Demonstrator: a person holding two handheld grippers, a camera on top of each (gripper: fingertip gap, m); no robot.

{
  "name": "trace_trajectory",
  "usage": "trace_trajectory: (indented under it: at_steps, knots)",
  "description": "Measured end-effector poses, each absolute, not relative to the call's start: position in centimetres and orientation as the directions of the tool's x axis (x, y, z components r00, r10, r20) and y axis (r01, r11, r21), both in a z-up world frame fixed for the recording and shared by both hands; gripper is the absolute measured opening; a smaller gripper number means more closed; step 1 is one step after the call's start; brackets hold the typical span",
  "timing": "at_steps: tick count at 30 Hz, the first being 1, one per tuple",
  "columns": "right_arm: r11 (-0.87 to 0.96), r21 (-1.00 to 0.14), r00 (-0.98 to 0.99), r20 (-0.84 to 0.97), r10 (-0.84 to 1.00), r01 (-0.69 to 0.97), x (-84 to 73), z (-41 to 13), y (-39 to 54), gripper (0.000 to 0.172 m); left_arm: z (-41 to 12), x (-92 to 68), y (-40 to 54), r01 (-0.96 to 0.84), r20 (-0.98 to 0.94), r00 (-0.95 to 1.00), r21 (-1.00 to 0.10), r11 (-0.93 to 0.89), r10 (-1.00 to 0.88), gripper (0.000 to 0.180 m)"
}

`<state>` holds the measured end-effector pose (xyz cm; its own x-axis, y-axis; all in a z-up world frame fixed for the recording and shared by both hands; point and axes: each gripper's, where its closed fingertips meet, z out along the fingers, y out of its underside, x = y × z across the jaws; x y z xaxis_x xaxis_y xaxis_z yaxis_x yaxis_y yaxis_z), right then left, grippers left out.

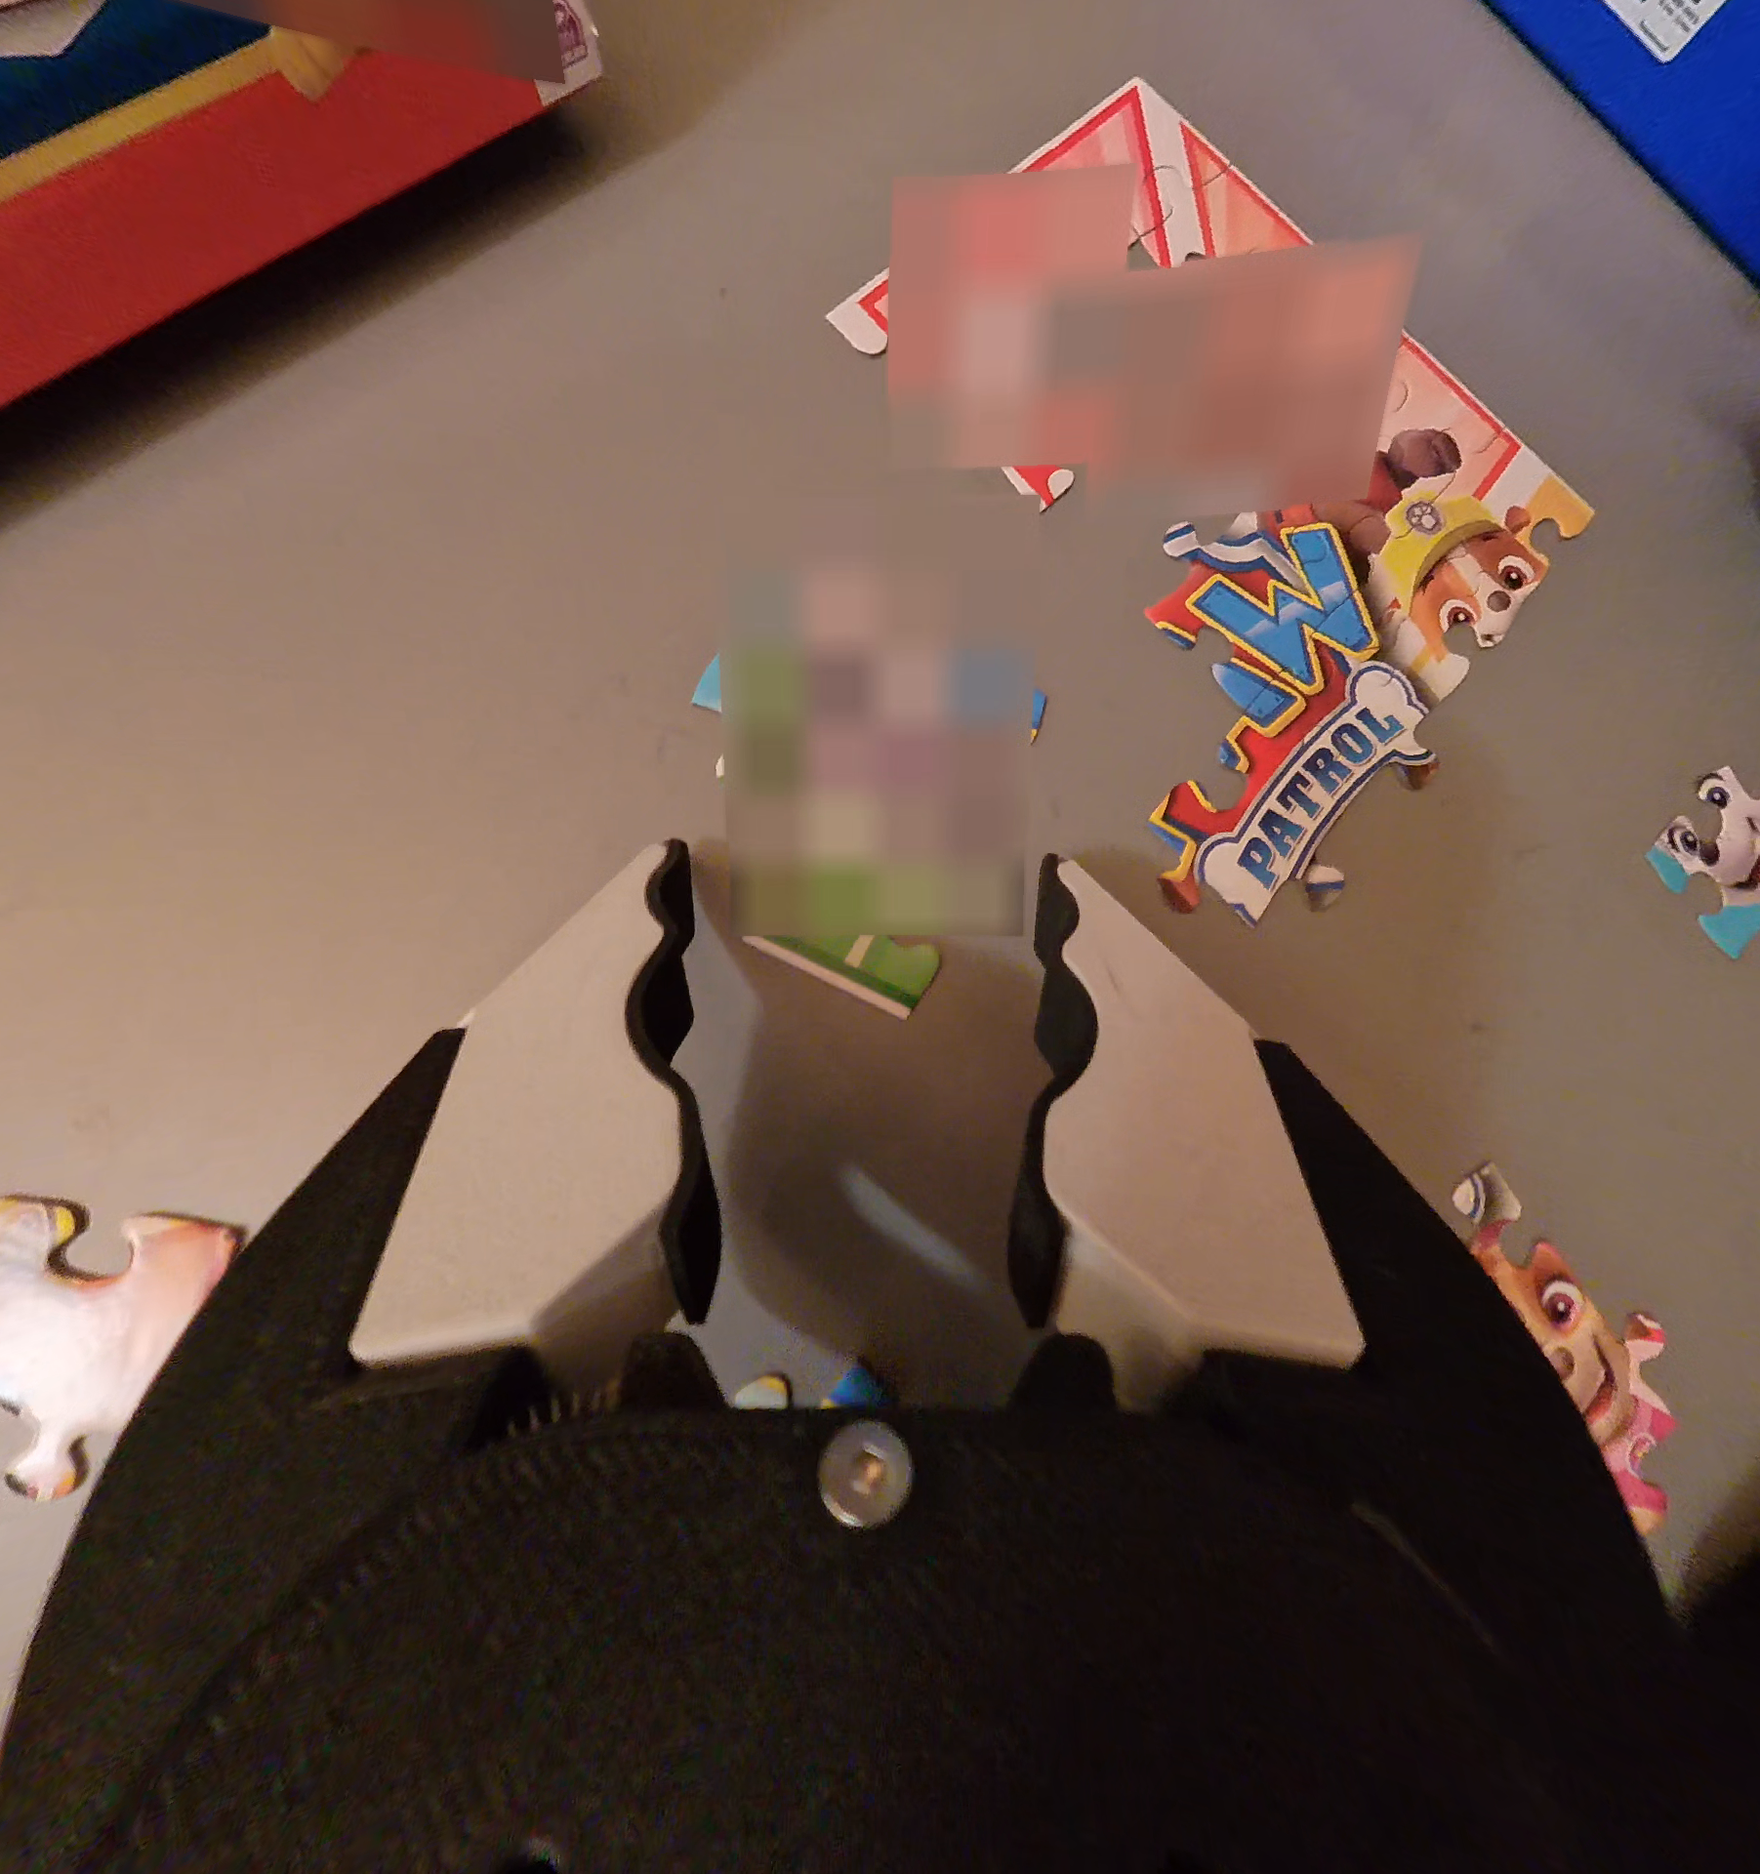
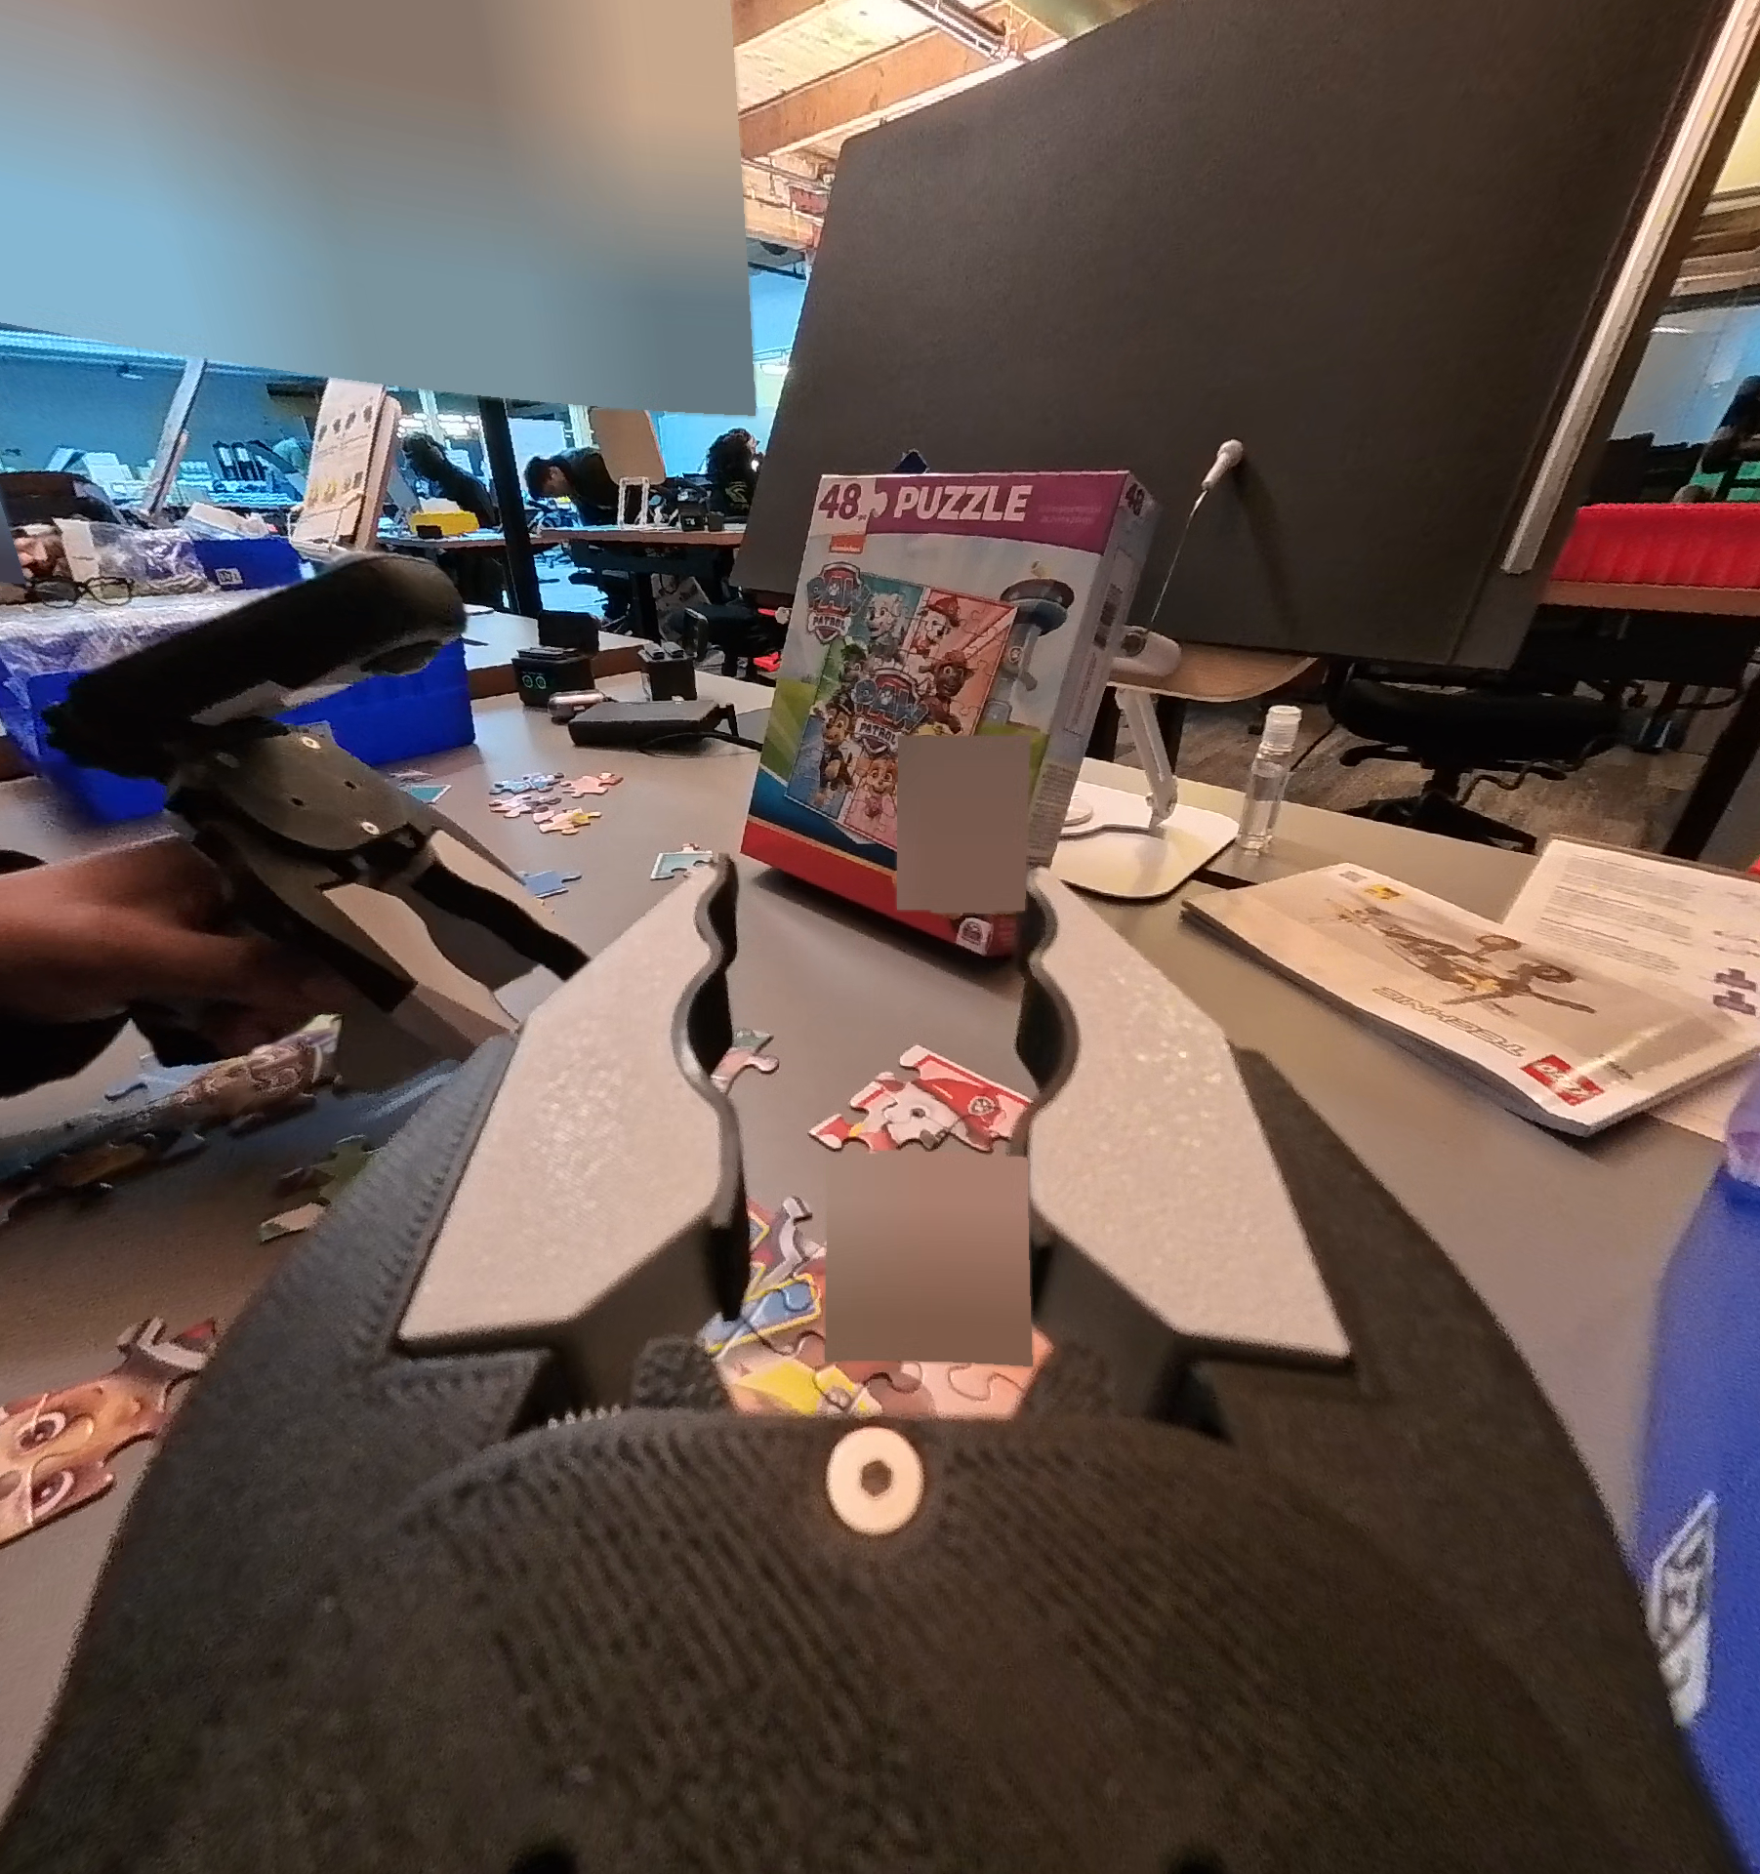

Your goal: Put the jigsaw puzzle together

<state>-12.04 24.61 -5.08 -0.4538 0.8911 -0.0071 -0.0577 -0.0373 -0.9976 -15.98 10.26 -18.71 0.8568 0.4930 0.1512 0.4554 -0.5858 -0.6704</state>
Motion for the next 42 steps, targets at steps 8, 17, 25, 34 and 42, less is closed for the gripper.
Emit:
trace_trajectory:
  at_steps: [8,17,25,34,42]
  knots:
    - [-0.061,-0.996,-0.454,-0.024,0.891,-0.067,-11.9,-4.8,24.9,0.053,-19.3,-16.3,11.4,0.418,0.095,0.872,-0.653,-0.632,0.48,0.062]
    - [-0.085,-0.994,-0.459,-0.044,0.887,-0.07,-11.9,-4.6,25.1,0.053,-19.3,-16.1,11.4,0.408,0.096,0.882,-0.647,-0.644,0.462,0.046]
    - [-0.085,-0.994,-0.459,-0.045,0.887,-0.067,-11.9,-4.7,25.1,0.053,-19.3,-15.8,11.5,0.393,0.093,0.892,-0.645,-0.656,0.443,0.036]
    - [-0.087,-0.994,-0.46,-0.047,0.887,-0.065,-11.9,-4.7,25.1,0.053,-19.3,-15.5,11.6,0.381,0.095,0.901,-0.64,-0.668,0.423,0.033]
    - [-0.09,-0.994,-0.461,-0.05,0.886,-0.065,-11.9,-4.7,25.1,0.054,-19.3,-15.2,11.5,0.363,0.095,0.913,-0.631,-0.685,0.396,0.033]
